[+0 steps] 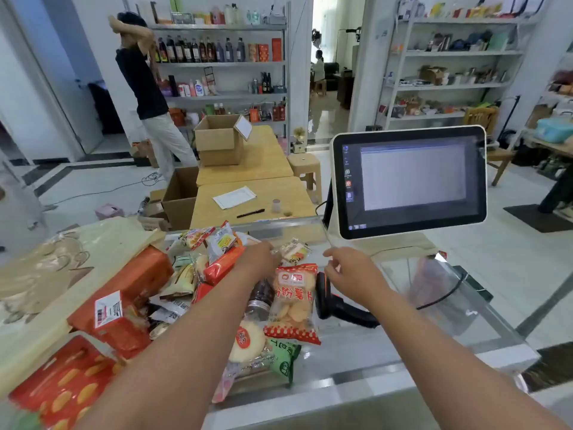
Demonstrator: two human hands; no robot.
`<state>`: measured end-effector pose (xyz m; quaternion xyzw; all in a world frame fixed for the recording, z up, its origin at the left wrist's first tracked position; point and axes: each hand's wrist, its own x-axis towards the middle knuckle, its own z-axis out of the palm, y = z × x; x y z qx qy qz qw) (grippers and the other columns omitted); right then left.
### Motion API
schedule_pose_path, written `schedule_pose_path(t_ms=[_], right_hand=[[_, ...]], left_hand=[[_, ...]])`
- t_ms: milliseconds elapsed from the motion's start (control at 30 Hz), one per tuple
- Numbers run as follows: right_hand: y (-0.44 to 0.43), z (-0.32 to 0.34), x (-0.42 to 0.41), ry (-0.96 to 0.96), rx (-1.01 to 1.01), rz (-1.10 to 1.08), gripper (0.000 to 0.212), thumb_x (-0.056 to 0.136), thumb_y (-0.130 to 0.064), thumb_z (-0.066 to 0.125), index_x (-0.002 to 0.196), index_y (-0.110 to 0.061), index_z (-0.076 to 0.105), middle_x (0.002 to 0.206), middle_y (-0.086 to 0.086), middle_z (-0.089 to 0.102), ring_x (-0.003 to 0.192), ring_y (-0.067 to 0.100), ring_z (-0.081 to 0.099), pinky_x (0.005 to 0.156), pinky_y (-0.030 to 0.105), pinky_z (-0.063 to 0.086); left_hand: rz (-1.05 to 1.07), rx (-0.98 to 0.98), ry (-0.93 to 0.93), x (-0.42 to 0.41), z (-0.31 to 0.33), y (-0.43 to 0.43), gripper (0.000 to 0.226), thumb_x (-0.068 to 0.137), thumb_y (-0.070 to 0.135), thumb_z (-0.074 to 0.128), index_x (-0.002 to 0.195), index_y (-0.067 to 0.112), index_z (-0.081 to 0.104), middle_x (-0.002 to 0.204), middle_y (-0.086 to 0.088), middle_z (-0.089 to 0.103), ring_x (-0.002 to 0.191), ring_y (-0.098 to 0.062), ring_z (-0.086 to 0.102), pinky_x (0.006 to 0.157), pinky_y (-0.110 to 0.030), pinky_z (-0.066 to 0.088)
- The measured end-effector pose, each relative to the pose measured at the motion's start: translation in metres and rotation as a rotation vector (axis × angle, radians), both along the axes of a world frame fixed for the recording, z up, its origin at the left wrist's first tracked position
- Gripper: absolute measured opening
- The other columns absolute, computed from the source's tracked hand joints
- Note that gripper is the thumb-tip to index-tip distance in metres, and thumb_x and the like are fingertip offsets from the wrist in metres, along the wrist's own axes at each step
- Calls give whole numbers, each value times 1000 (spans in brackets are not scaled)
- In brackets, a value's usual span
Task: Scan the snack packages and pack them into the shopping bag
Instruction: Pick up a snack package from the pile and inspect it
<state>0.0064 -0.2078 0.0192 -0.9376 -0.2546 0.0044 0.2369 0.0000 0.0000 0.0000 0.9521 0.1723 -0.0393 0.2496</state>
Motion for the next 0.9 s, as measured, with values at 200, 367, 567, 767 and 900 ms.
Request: schedule_pose_path(t_ms=[200, 367, 567, 767, 900], right_hand=[[11, -49, -17, 309, -5, -117, 27, 93, -39, 54, 84, -14, 50, 74, 0, 57, 71, 20, 58, 60, 29, 44], [10, -76, -19, 485, 118, -158, 41, 87, -45, 63, 111, -14, 51, 97, 4, 62, 85, 21, 62, 79, 36, 52], [10, -88, -33, 707, 285, -120, 54, 82, -27, 73, 126, -22, 41, 86, -1, 63, 68, 6, 58, 56, 18, 47], [6, -94, -34, 838, 551, -138, 67, 79, -6, 74, 131, -26, 38, 93, 12, 67, 82, 9, 63, 64, 15, 49], [3, -87, -25, 899, 753, -200, 71, 81, 3, 70, 138, -18, 35, 111, 14, 61, 99, 23, 62, 83, 34, 56]], left_hand=[[44, -112, -20, -5, -23, 2, 30, 101, 29, 40, 112, 9, 58, 105, -15, 64, 95, -33, 63, 82, -38, 53], [30, -87, 9, 0, -28, 5, 31, 102, 29, 37, 117, 12, 59, 115, -10, 61, 98, -24, 58, 84, -33, 47], [65, -105, -1, 6, -34, 6, 25, 101, 19, 41, 100, 13, 65, 109, -9, 64, 83, -16, 54, 74, -28, 40], [236, -341, -208, 12, -32, 7, 20, 96, 9, 53, 107, 6, 70, 104, -7, 64, 99, -23, 58, 87, -30, 46], [396, -538, -342, 13, -18, 20, 19, 94, 10, 57, 78, 18, 66, 100, -10, 68, 92, -25, 62, 90, -42, 53]])
